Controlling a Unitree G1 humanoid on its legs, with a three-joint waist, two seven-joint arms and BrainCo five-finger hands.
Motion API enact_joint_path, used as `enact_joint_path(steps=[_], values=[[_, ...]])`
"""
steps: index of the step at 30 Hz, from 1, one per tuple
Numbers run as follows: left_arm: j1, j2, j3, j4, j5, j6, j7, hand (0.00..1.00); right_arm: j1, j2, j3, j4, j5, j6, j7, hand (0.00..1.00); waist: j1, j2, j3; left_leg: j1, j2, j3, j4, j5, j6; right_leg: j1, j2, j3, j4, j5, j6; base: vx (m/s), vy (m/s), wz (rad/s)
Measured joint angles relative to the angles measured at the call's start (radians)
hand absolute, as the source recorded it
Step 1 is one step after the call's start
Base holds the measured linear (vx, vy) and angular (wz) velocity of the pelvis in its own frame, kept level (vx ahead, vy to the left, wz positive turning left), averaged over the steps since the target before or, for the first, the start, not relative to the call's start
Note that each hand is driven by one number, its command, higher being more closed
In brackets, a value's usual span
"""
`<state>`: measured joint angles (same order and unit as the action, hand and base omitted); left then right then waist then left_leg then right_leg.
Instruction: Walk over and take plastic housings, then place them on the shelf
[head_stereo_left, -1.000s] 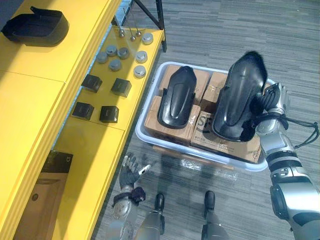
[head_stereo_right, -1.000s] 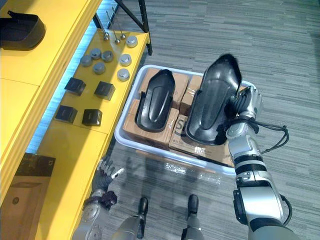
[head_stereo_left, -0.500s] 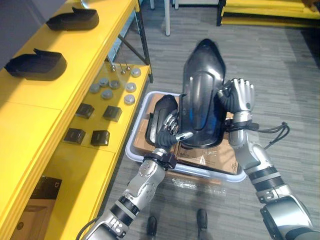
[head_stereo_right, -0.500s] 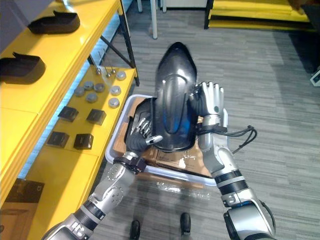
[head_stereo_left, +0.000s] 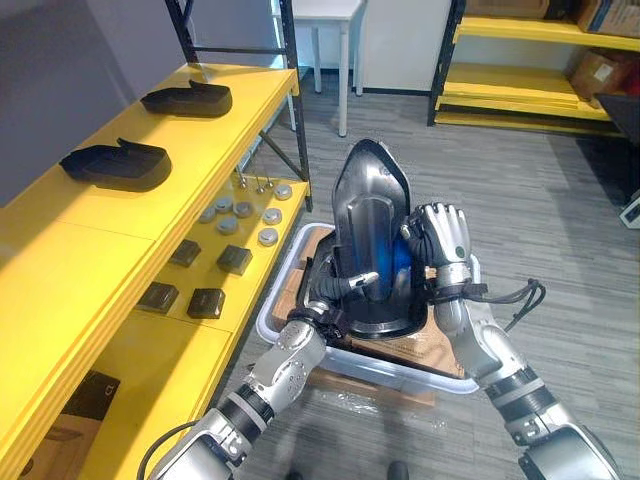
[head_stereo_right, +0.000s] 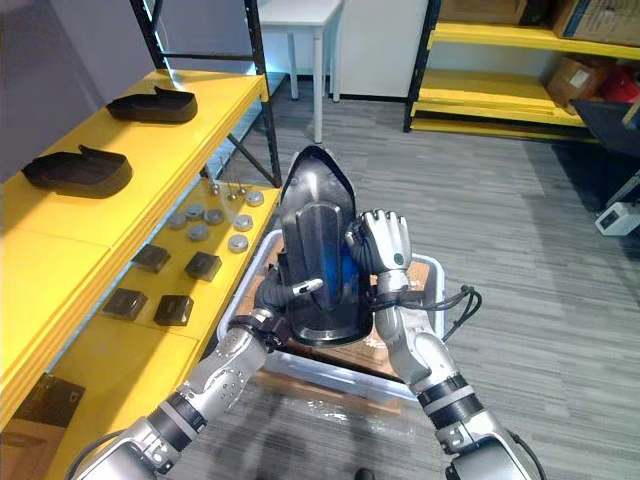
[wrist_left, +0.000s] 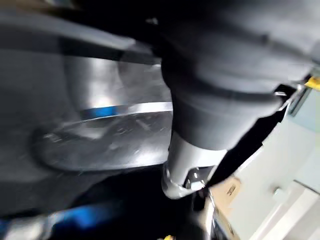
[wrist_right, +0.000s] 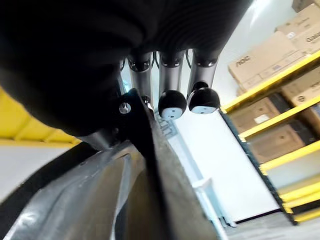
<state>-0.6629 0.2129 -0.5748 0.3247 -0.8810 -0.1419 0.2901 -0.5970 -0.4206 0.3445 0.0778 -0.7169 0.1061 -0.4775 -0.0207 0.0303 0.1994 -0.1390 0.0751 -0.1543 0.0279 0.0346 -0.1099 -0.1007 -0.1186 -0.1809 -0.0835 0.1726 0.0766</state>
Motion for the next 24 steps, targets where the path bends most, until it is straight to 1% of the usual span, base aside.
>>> enact_joint_path(steps=[2, 3, 4, 5, 6, 7, 8, 9, 10, 11, 12, 13, 14, 15, 16, 17, 18, 19, 20, 21, 22, 23, 24], values=[[0.000, -0.001, 0.000, 0.003, 0.000, 0.000, 0.015, 1.00, 0.025, 0.001, 0.011, -0.035, 0.001, 0.000, -0.015, 1.00, 0.001, 0.000, -0.007, -0.006, 0.000, -0.032, -0.011, 0.014, -0.004, 0.015, 0.000, -0.036, 0.000, -0.006, -0.005, -0.03, -0.035, 0.59], [0.000, -0.001, -0.002, 0.004, 0.003, 0.000, 0.025, 1.00, 0.036, 0.004, 0.014, -0.044, 0.005, 0.000, -0.023, 1.00, 0.004, 0.000, -0.009, -0.009, 0.000, -0.063, -0.012, 0.022, -0.007, 0.035, 0.000, -0.078, 0.000, -0.012, -0.008, -0.05, -0.036, 0.90], [0.000, -0.001, 0.001, 0.003, 0.006, 0.000, 0.026, 1.00, 0.045, 0.004, 0.014, -0.057, 0.007, 0.000, -0.028, 1.00, 0.015, 0.000, -0.012, -0.020, 0.000, -0.067, -0.012, 0.028, -0.001, 0.051, -0.004, -0.120, 0.000, -0.017, -0.011, -0.05, -0.023, 0.97], [0.000, -0.002, 0.002, 0.003, 0.007, 0.000, 0.026, 1.00, 0.047, 0.004, 0.016, -0.064, 0.009, 0.000, -0.031, 1.00, 0.017, 0.001, -0.014, -0.030, 0.009, -0.036, -0.011, 0.026, 0.015, 0.059, -0.008, -0.145, 0.000, -0.020, -0.015, -0.07, -0.027, 1.24], [0.000, -0.006, 0.008, 0.002, 0.008, 0.000, 0.024, 1.00, 0.050, 0.004, 0.021, -0.078, 0.025, -0.004, -0.038, 1.00, 0.013, 0.003, -0.025, -0.061, 0.056, 0.124, -0.004, 0.025, 0.046, 0.070, -0.014, -0.213, 0.000, -0.027, -0.015, -0.07, -0.037, 1.49], [0.000, -0.018, 0.007, -0.008, 0.011, 0.001, 0.020, 1.00, 0.048, 0.003, 0.064, -0.102, 0.044, -0.036, -0.038, 1.00, 0.013, 0.003, -0.036, -0.087, 0.099, 0.287, 0.011, 0.034, 0.061, 0.076, -0.025, -0.276, 0.001, -0.034, -0.009, -0.05, -0.042, 1.52], [0.005, -0.022, 0.009, -0.010, 0.010, 0.003, 0.021, 1.00, 0.046, 0.013, 0.077, -0.120, 0.043, -0.047, -0.049, 1.00, 0.017, 0.003, -0.036, -0.096, 0.120, 0.372, 0.018, 0.040, 0.073, 0.084, -0.029, -0.301, 0.001, -0.039, -0.003, 0.02, 0.011, 1.45], [0.019, -0.024, 0.004, -0.025, 0.007, 0.004, 0.004, 1.00, 0.039, 0.029, 0.124, -0.133, 0.044, -0.082, -0.041, 1.00, 0.023, 0.003, -0.037, -0.098, 0.154, 0.528, 0.034, 0.056, 0.098, 0.102, -0.039, -0.346, 0.002, -0.046, 0.005, 0.10, 0.092, 1.36], [0.025, -0.035, -0.010, -0.077, 0.004, 0.010, -0.016, 1.00, 0.039, 0.042, 0.205, -0.129, 0.044, -0.112, -0.017, 1.00, 0.036, 0.002, -0.038, -0.095, 0.173, 0.652, 0.047, 0.062, 0.107, 0.122, -0.057, -0.395, 0.008, -0.058, 0.021, 0.09, 0.093, 1.35], [0.033, -0.046, -0.010, -0.117, 0.000, 0.010, -0.028, 1.00, 0.039, 0.058, 0.249, -0.116, 0.043, -0.124, -0.004, 1.00, 0.045, 0.002, -0.038, -0.093, 0.173, 0.689, 0.049, 0.063, 0.107, 0.130, -0.068, -0.415, 0.008, -0.062, 0.026, 0.11, 0.132, 1.06], [0.068, -0.050, 0.003, -0.170, -0.011, 0.009, -0.042, 1.00, 0.043, 0.105, 0.263, -0.100, 0.035, -0.131, -0.011, 1.00, 0.063, 0.002, -0.039, -0.082, 0.161, 0.719, 0.047, 0.069, 0.106, 0.146, -0.086, -0.435, 0.008, -0.065, 0.037, 0.12, 0.136, 0.64], [0.135, -0.038, 0.045, -0.231, -0.035, 0.006, -0.052, 1.00, 0.044, 0.147, 0.271, -0.095, 0.032, -0.142, 0.004, 1.00, 0.085, 0.001, -0.039, -0.060, 0.135, 0.714, 0.040, 0.101, 0.106, 0.175, -0.110, -0.443, 0.005, -0.065, 0.058, 0.17, 0.201, 0.56], [0.192, -0.031, 0.066, -0.270, -0.044, 0.007, -0.052, 1.00, 0.048, 0.176, 0.292, -0.083, 0.032, -0.151, 0.017, 0.00, 0.096, -0.010, -0.052, -0.038, 0.094, 0.707, 0.026, 0.094, 0.103, 0.199, -0.145, -0.463, 0.009, -0.074, 0.066, 0.19, 0.203, 0.48], [0.226, -0.030, 0.079, -0.294, -0.049, 0.006, -0.053, 1.00, 0.050, 0.191, 0.300, -0.073, 0.031, -0.162, 0.023, 0.00, 0.097, -0.019, -0.068, -0.026, 0.060, 0.699, 0.010, 0.088, 0.109, 0.204, -0.178, -0.477, 0.038, -0.088, 0.082, 0.19, 0.181, 0.45], [0.240, -0.030, 0.085, -0.306, -0.050, 0.006, -0.053, 1.00, 0.052, 0.202, 0.303, -0.066, 0.025, -0.168, 0.025, 0.00, 0.098, -0.023, -0.075, -0.021, 0.042, 0.694, 0.004, 0.081, 0.114, 0.207, -0.203, -0.489, 0.072, -0.102, 0.083, 0.24, 0.198, 0.55], [0.250, -0.030, 0.085, -0.309, -0.050, 0.006, -0.053, 1.00, 0.063, 0.211, 0.303, -0.062, 0.015, -0.171, 0.025, 0.00, 0.096, -0.022, -0.079, -0.005, 0.013, 0.668, 0.000, 0.066, 0.124, 0.203, -0.254, -0.496, 0.176, -0.113, 0.085, 0.25, 0.226, 0.65], [0.263, -0.034, 0.078, -0.308, -0.049, 0.011, -0.051, 1.00, 0.083, 0.213, 0.297, -0.063, 0.012, -0.171, 0.025, 0.00, 0.084, -0.020, -0.079, 0.030, -0.007, 0.638, -0.008, 0.058, 0.132, 0.179, -0.320, -0.485, 0.352, -0.125, 0.072, 0.23, 0.241, 0.67], [0.270, -0.036, 0.077, -0.308, -0.049, 0.012, -0.052, 1.00, 0.093, 0.216, 0.294, -0.063, 0.012, -0.172, 0.025, 0.00, 0.077, -0.024, -0.078, 0.050, -0.016, 0.624, -0.008, 0.051, 0.140, 0.150, -0.362, -0.462, 0.472, -0.122, 0.051, 0.17, 0.285, 0.80], [0.279, -0.038, 0.077, -0.308, -0.035, 0.012, -0.051, 1.00, 0.113, 0.229, 0.282, -0.063, 0.001, -0.175, 0.029, 0.00, 0.056, -0.031, -0.077, 0.086, -0.027, 0.581, -0.004, 0.030, 0.150, 0.069, -0.422, -0.351, 0.711, -0.090, -0.049, 0.14, 0.216, 0.94], [0.279, -0.038, 0.079, -0.309, -0.015, 0.012, -0.049, 1.00, 0.123, 0.235, 0.267, -0.063, -0.001, -0.183, 0.029, 0.00, 0.036, -0.034, -0.078, 0.097, -0.029, 0.537, 0.001, 0.016, 0.162, -0.001, -0.414, -0.239, 0.879, -0.122, -0.059, 0.18, 0.142, 1.34], [0.280, -0.038, 0.084, -0.314, 0.023, 0.012, -0.034, 1.00, 0.128, 0.243, 0.252, -0.063, -0.001, -0.198, 0.032, 0.00, 0.029, -0.034, -0.078, 0.109, -0.030, 0.495, 0.006, 0.007, 0.170, -0.076, -0.365, -0.137, 1.001, -0.175, -0.040, 0.17, 0.001, 1.17], [0.281, -0.039, 0.089, -0.318, 0.048, 0.012, -0.027, 1.00, 0.130, 0.242, 0.246, -0.064, -0.001, -0.205, 0.033, 0.00, 0.029, -0.034, -0.078, 0.116, -0.032, 0.474, 0.006, 0.003, 0.173, -0.099, -0.342, -0.108, 1.013, -0.198, -0.042, 0.19, -0.064, 1.16], [0.292, -0.042, 0.105, -0.329, 0.092, 0.012, -0.012, 1.00, 0.132, 0.244, 0.243, -0.066, -0.001, -0.214, 0.033, 0.00, 0.030, -0.035, -0.077, 0.128, -0.040, 0.439, 0.002, 0.002, 0.174, -0.132, -0.304, -0.093, 0.988, -0.238, -0.040, 0.19, -0.083, 0.94]])
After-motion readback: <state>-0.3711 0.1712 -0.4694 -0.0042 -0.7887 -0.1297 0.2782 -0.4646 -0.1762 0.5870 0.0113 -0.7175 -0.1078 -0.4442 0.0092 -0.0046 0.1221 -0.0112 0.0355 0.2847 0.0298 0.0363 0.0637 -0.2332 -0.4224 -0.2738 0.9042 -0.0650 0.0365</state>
